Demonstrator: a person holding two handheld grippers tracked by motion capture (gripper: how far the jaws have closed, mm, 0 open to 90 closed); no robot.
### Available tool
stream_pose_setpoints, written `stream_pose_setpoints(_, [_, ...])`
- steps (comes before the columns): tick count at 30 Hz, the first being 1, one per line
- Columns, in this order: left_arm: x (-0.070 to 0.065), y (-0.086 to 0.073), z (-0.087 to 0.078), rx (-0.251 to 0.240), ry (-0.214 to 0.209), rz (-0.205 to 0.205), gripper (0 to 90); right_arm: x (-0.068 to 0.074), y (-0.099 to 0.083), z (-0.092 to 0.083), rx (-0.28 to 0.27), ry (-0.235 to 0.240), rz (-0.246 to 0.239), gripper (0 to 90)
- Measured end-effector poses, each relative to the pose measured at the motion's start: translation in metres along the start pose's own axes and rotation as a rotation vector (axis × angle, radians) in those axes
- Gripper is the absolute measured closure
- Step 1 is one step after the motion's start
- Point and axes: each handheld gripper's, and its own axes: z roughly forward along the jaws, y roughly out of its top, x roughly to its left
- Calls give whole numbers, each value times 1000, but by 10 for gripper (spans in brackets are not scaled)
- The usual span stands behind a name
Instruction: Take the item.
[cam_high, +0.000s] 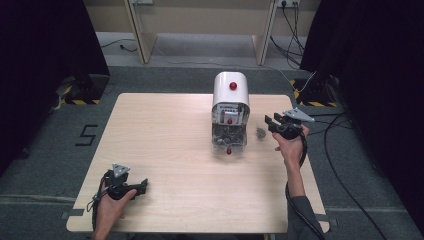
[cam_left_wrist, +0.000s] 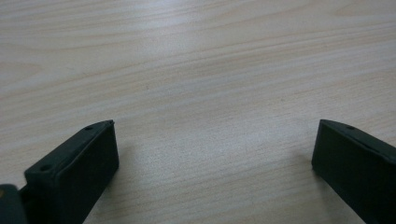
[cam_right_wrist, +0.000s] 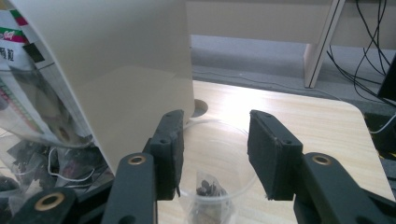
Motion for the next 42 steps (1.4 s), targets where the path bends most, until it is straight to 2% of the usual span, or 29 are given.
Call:
stream_pose_setpoints(10, [0,0,0,0,0,0,0,6,-3,-13,-7,-9,-35,512])
stream_pose_setpoints(16, [0,0,0,0,0,0,0,12,-6,-20,-2,2,-36,483])
stream_pose_setpoints(29, [0,0,0,0,0,0,0,31,-14,-37,15,31,-89,449])
stream_pose_setpoints(36, [0,0,0,0,1,0,0,40,-25,-43,34,48,-102,434])
stream_pose_setpoints(42, [0,0,0,0,1,-1,0,42,-35,-45,59,53,-105,423])
